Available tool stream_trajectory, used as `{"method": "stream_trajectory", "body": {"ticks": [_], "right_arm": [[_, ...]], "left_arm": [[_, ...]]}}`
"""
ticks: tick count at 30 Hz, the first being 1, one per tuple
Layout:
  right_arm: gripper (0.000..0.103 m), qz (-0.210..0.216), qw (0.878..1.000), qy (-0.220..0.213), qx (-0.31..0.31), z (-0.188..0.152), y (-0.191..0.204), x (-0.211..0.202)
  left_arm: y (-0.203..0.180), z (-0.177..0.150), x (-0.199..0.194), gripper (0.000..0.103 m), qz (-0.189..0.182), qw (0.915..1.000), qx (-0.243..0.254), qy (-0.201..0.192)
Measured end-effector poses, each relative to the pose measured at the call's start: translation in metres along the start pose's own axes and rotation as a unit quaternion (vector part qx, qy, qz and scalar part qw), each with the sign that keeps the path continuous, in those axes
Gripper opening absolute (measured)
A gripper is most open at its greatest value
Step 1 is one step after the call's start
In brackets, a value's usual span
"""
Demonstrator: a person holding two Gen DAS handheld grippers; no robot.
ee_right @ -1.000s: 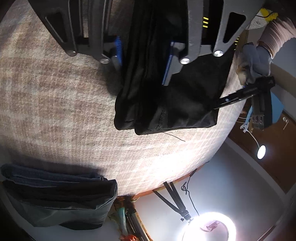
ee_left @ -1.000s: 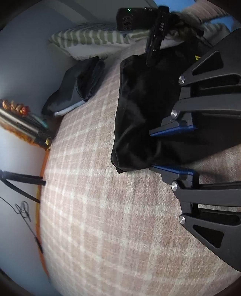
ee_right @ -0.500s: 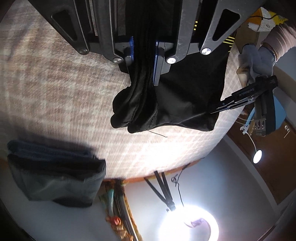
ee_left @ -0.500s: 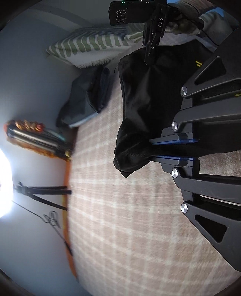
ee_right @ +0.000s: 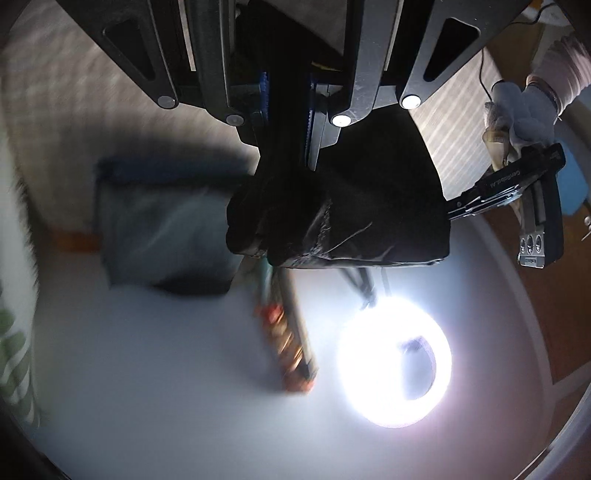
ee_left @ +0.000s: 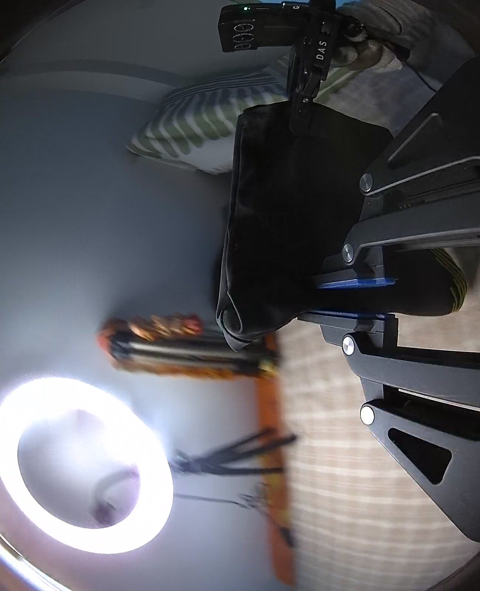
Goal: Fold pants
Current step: 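Lift and carry the folded shorts with both grippers onto the dark clothes stack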
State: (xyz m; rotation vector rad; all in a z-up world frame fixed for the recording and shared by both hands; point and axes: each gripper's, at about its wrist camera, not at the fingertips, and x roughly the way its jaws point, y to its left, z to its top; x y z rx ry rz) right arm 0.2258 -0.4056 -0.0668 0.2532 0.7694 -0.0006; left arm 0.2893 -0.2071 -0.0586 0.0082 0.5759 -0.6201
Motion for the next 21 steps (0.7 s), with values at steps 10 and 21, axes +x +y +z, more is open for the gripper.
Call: {"method": "stream_trajectory", "body": {"ticks": [10,21], "right_arm": [[0.013,-0.064,0.997,-0.046,0.022,0.075,-0.073,0.018],[0.013,-0.119,0.992,-0.016,0.028,0.113,-0.138,0.079]], "left_arm": [[-0.034,0.073,0.09,0.008,-0.002,0.9991,0.032,-0.028],[-0.052,0.095,0.188,0.008,0.038,0.9989,0.027,0.009]]}}
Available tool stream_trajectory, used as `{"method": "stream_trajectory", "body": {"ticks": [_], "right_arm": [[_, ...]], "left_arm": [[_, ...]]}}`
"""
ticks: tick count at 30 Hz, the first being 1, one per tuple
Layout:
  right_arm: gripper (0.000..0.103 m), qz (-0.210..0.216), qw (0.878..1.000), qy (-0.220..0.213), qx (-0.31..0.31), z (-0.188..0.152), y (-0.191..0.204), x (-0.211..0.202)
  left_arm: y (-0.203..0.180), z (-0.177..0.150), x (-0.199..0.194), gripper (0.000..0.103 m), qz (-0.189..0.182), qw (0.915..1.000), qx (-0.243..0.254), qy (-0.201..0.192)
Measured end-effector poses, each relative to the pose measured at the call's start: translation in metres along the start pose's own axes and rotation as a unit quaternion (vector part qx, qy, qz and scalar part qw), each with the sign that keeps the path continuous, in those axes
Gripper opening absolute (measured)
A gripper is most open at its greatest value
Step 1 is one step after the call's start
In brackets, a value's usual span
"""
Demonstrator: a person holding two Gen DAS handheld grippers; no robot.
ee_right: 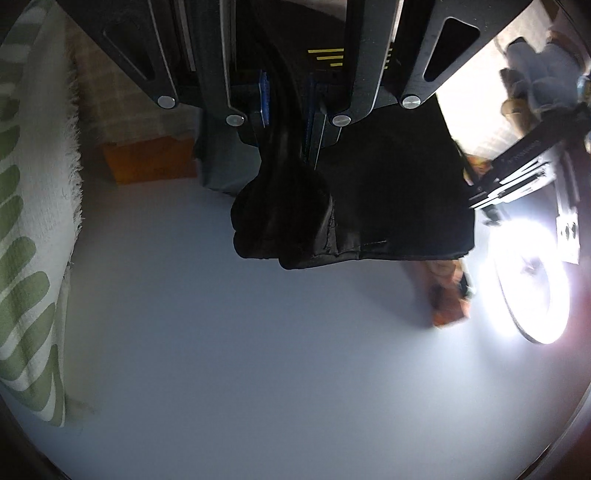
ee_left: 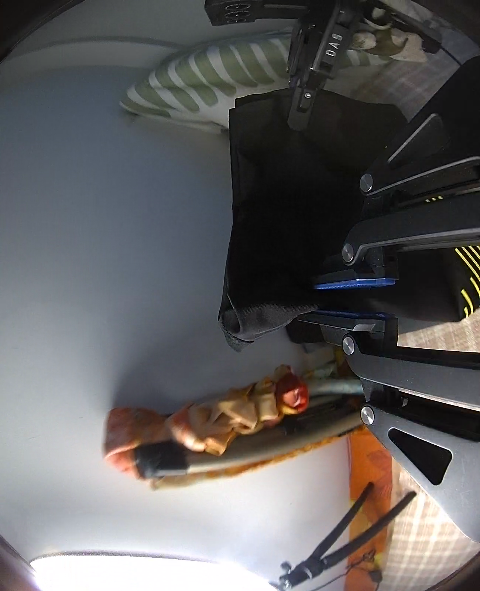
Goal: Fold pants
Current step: 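Lift and carry the folded shorts with both grippers onto the dark clothes stack, then open both grippers to release the shorts on the stack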
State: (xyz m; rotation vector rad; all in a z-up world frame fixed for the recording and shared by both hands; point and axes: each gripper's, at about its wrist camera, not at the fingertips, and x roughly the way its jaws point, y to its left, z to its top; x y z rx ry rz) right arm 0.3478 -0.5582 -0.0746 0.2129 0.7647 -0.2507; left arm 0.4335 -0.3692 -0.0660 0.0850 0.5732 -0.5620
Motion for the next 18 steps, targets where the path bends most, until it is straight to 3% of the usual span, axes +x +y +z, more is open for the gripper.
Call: {"method": "stream_trajectory", "body": {"ticks": [6,9,10,11,13,15,18], "right_arm": [[0.014,-0.022,1.0,0.018,0.0,0.007,-0.009,0.032],[0.022,-0.049,0.999,0.018,-0.009,0.01,-0.009,0.04],[0.027,-0.051,0.998,0.019,-0.005,0.011,-0.01,0.04],[0.041,-0.055,0.998,0.017,0.0,0.012,-0.012,0.039],[0.049,-0.061,0.998,0.009,0.005,0.012,-0.013,0.035],[0.05,-0.062,0.998,0.008,0.006,0.012,-0.014,0.031],[0.065,-0.064,0.998,0.006,0.003,0.007,-0.009,0.02]], "left_arm": [[-0.005,-0.002,0.03,0.01,0.017,0.9995,-0.009,0.026],[-0.008,0.0,0.035,0.013,0.032,0.9993,0.003,0.021],[-0.008,0.001,0.033,0.017,0.035,0.9993,0.003,0.016],[-0.007,0.002,0.032,0.035,0.032,0.9994,-0.001,0.015],[-0.004,0.003,0.029,0.059,0.029,0.9994,-0.012,0.012],[-0.003,0.003,0.024,0.059,0.023,0.9996,-0.015,0.007],[-0.002,-0.001,0.021,0.059,0.02,0.9997,-0.008,0.015]]}}
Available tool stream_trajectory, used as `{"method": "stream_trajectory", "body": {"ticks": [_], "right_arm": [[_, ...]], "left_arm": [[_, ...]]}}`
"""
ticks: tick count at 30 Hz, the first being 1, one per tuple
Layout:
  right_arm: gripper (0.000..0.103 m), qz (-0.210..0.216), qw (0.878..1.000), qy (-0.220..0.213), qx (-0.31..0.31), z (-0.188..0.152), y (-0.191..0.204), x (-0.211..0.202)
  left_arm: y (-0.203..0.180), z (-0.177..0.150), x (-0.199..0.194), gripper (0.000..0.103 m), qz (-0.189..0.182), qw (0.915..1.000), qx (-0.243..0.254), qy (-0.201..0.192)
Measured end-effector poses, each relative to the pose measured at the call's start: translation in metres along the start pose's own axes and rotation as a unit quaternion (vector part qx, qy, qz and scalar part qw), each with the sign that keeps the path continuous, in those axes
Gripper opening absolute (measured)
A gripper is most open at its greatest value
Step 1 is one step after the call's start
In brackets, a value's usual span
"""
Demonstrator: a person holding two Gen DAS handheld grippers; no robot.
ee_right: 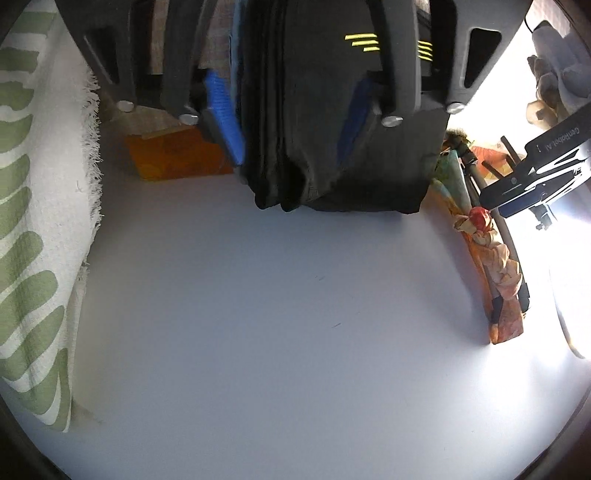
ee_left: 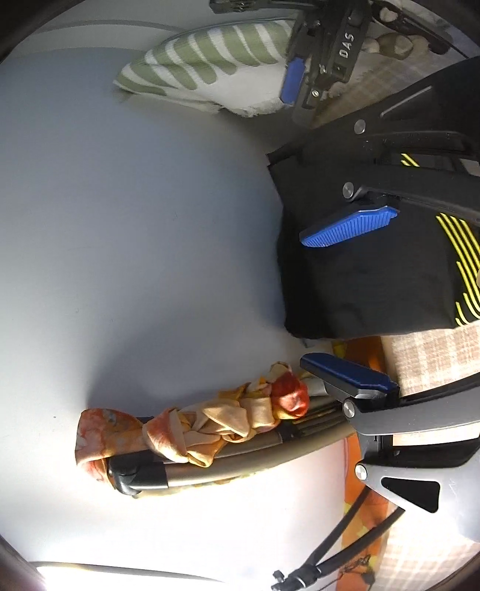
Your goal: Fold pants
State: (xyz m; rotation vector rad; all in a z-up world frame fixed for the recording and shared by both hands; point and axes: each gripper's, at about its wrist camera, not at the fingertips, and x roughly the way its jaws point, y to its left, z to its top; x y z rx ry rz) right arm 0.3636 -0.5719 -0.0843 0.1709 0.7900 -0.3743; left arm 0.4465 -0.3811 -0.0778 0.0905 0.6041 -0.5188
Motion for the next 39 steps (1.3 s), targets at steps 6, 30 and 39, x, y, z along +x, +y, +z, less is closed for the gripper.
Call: {"method": "stream_trajectory", "body": {"ticks": [6,30,39], "right_arm": [[0.079,0.0,1.0,-0.002,0.003,-0.011,0.002,-0.025],[0.103,0.038,0.997,-0.057,-0.032,-0.081,0.091,-0.228],[0.103,0.053,0.994,-0.054,-0.075,-0.145,0.124,-0.288]], "left_arm": [[0.011,-0.012,-0.024,0.06,-0.01,0.9999,-0.004,0.01],[0.046,-0.084,-0.252,0.082,0.025,0.9994,0.021,-0.013],[0.062,-0.145,-0.327,0.083,0.051,0.9986,0.013,-0.008]]}}
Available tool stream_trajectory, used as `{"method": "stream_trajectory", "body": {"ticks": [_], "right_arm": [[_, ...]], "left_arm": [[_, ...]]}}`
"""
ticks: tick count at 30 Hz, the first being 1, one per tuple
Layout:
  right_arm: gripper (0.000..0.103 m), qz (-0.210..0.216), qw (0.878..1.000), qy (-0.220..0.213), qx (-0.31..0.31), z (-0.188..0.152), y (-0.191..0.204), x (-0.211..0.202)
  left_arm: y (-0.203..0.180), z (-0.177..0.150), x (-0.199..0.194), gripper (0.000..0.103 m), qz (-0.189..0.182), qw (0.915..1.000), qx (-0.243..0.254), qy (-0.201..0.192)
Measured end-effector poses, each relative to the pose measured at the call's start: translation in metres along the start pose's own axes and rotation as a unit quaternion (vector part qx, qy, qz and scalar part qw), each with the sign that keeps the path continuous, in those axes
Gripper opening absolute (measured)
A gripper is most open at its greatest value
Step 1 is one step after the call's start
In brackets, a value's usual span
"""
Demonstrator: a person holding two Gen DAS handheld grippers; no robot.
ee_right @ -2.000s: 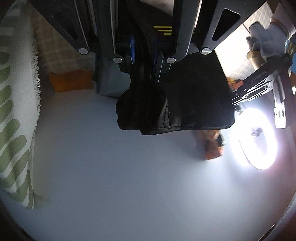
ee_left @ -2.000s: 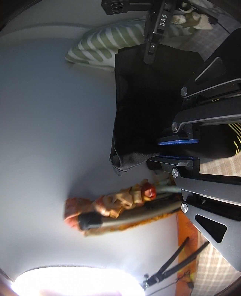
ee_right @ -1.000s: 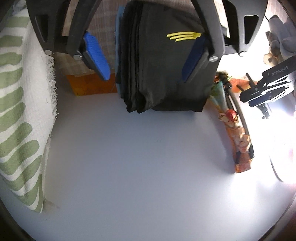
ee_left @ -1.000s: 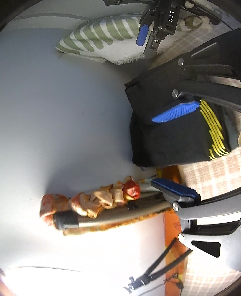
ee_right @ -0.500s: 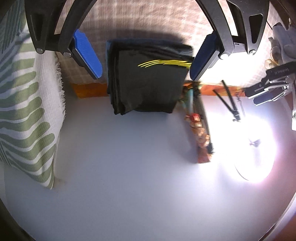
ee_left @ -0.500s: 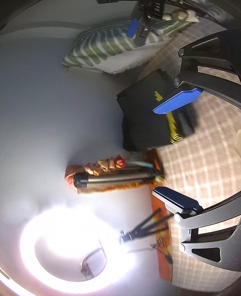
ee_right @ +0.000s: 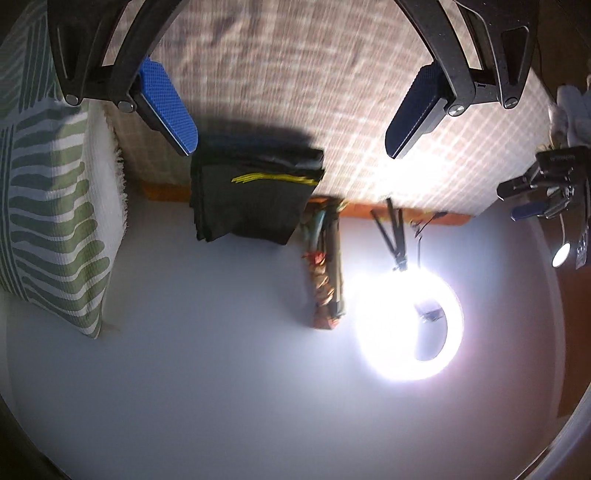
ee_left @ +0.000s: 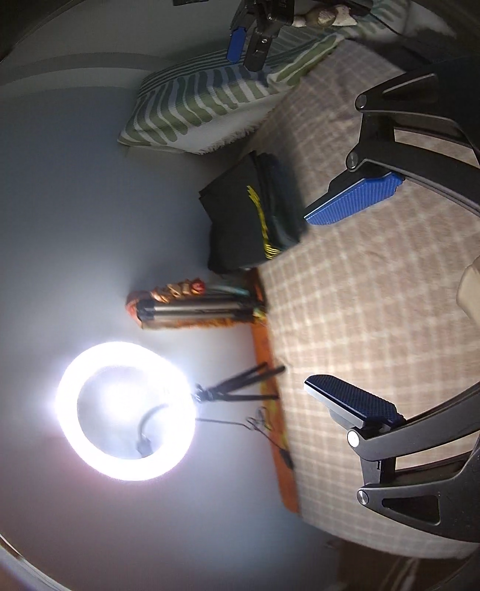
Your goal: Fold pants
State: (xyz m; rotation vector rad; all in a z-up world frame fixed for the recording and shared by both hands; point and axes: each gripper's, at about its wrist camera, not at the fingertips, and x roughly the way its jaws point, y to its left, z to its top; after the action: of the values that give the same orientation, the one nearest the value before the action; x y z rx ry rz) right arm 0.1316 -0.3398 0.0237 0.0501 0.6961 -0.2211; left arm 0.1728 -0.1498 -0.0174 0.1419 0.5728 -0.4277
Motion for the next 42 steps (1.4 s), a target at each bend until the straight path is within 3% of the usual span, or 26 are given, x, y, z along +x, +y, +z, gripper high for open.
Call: {"method": "stream_trajectory", "body": {"ticks": [13,17,28,42], "right_arm": [[0.103,0.006,1.0,0.01,-0.018,-0.076,0.049,-0.038],[0.103,0.007,1.0,0.009,0.007,-0.095,0.054,-0.045],[0.103,-0.003,0.999,0.006,0.051,-0.114,0.046,-0.056],[0.103,-0.012,0.998,0.008,0.061,-0.114,0.041,-0.054]], "left_arm": [[0.009,-0.079,-0.051,0.084,0.051,0.9984,-0.025,0.002],[0.009,-0.095,-0.058,0.084,0.068,0.9968,-0.042,0.0],[0.022,-0.113,-0.068,0.084,0.08,0.9921,-0.097,0.001],[0.021,-0.116,-0.069,0.084,0.087,0.9916,-0.096,-0.001]]}}
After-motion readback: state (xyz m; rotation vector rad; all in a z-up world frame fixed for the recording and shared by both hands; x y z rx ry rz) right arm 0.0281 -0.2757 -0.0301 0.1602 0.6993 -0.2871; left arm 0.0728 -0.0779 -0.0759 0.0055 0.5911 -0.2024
